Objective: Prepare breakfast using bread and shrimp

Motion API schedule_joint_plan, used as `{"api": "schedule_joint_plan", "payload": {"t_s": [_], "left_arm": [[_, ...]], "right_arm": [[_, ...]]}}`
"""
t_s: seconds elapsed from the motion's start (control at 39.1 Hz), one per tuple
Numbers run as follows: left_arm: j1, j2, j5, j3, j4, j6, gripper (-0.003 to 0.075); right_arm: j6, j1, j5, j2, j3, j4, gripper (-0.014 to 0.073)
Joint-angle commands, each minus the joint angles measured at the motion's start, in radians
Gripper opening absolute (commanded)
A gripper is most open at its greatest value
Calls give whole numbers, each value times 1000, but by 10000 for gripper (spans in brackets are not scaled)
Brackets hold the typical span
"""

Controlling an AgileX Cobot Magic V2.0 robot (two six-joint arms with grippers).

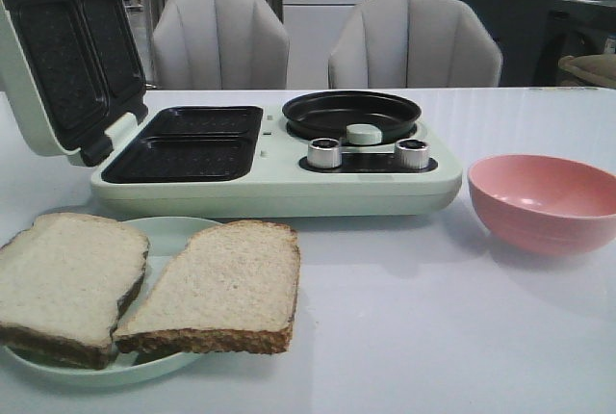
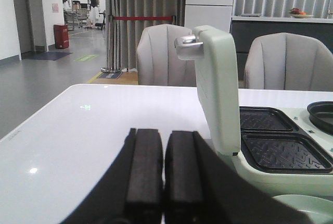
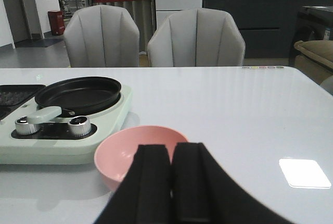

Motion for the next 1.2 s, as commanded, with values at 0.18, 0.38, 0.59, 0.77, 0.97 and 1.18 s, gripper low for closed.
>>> {"api": "schedule_joint_plan", "payload": {"t_s": [0.18,0.38,0.59,0.77,0.97,1.18], "left_arm": [[2,-18,-81,22,-2,-12,113],[2,-18,-81,22,-2,-12,113],[2,-18,-81,22,-2,-12,113],[2,-18,-136,22,-2,-12,113],[2,-18,-276,20,-2,-12,113],[2,-12,-322,-24,-26,-12,113]], "right_arm": [[1,-8,-85,-21,-17,-9,143],[1,-8,-85,-21,-17,-9,143],[1,-8,-85,-21,-17,-9,143],[1,-8,-85,-21,-17,-9,143],[1,-8,-85,-21,-17,-9,143],[1,-8,-85,-21,-17,-9,143]]}}
